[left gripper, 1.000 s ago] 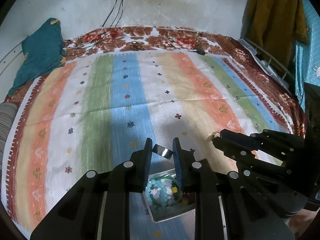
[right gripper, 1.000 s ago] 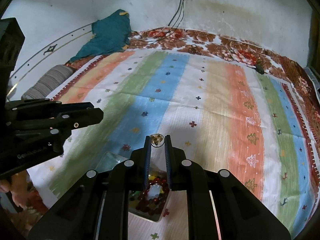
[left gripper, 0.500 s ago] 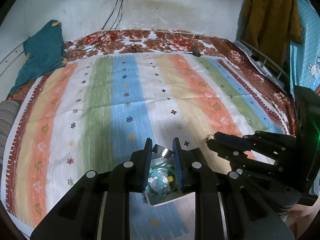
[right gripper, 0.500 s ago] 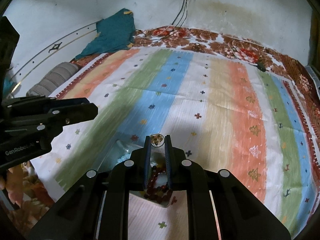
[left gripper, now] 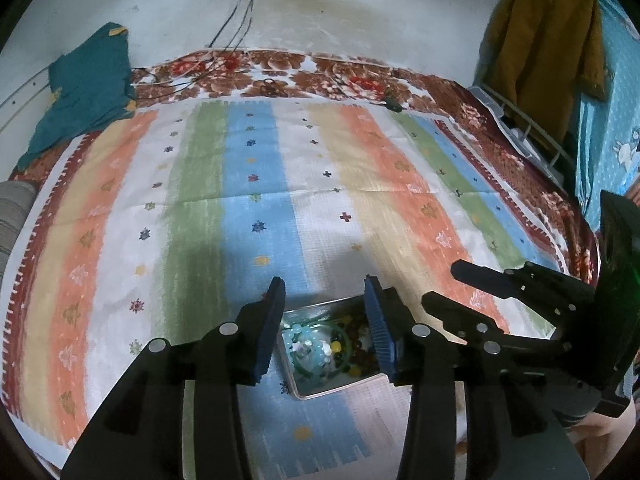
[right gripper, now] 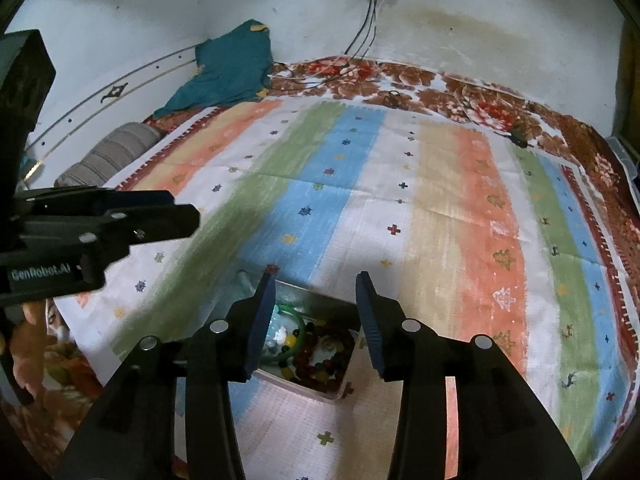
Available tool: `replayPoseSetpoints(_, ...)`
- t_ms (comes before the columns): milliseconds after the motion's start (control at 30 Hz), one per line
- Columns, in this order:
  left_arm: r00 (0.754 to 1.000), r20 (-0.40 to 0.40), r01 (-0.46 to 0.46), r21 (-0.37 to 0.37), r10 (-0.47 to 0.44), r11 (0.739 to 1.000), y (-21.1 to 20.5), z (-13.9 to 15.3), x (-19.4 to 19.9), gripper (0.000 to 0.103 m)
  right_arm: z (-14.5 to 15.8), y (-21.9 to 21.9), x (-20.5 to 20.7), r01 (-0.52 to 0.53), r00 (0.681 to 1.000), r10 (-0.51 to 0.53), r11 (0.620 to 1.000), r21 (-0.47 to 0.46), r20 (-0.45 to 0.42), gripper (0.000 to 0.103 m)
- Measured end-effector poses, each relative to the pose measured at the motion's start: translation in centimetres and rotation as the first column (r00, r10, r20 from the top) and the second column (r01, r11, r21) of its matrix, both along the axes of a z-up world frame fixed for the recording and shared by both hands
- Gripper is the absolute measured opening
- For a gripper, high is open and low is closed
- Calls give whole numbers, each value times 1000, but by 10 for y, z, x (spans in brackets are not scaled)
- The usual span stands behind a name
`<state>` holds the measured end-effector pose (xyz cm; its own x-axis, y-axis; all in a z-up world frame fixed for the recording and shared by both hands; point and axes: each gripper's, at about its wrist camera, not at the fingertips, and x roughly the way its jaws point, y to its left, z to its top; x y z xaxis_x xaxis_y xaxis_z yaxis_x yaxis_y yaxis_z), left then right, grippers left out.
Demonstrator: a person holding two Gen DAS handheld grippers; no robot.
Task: Organize jewelry
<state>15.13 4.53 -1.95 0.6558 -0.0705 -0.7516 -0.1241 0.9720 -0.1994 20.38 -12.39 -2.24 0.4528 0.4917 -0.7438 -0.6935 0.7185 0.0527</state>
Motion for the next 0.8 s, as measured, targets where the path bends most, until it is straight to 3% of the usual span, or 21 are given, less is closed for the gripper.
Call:
replayPoseSetpoints(300, 1000, 6, 10, 3, -11, 1000, -2, 2, -19, 51, 7, -18, -5, 24, 1000, -23, 999, 34, -11, 57)
replayPoseSetpoints(467, 999, 22, 31, 8, -32, 999, -8, 5, -32, 64, 9, -27, -10, 20, 1000, -19, 999, 42, -14, 64)
replayPoseSetpoints(800, 998, 49, 46, 15, -47, 999, -15, 5, -49, 79, 14, -42, -22, 21, 1000, -20, 998, 62, -3, 77)
